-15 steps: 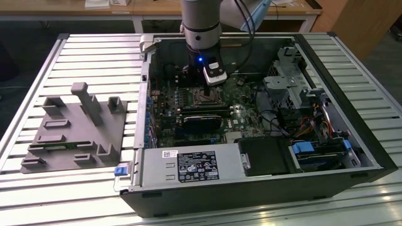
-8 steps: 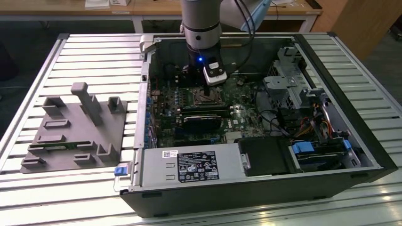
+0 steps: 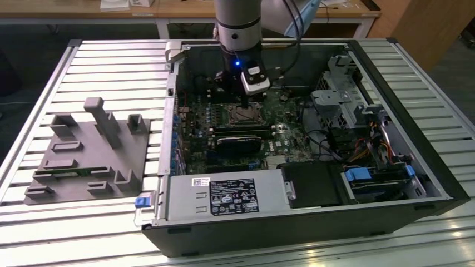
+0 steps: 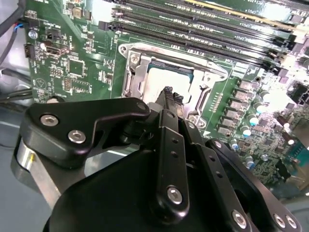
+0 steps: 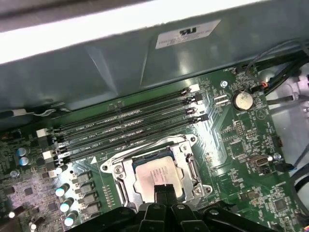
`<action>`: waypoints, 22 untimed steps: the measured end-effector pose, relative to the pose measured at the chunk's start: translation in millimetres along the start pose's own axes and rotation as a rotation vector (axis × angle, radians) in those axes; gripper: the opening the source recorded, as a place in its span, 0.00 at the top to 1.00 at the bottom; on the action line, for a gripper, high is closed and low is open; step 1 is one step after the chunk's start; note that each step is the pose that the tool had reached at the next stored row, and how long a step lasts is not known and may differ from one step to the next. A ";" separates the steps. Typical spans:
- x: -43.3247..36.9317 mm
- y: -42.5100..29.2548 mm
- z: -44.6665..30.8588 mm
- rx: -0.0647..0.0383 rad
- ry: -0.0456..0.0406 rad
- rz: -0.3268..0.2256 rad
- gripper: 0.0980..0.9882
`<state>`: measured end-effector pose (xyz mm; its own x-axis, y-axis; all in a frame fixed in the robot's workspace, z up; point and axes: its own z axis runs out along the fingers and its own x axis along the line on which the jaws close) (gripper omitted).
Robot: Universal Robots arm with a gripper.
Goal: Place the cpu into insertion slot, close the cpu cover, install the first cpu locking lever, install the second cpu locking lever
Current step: 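Install the first cpu locking lever, then install the second cpu locking lever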
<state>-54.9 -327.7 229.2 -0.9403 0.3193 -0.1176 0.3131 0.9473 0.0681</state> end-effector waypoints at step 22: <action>-4.6 -8.4 -1.1 0.000 0.0000 -0.002 0.99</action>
<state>-53.4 -337.1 230.3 -0.9410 0.3174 -0.1177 0.3112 0.9479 0.0679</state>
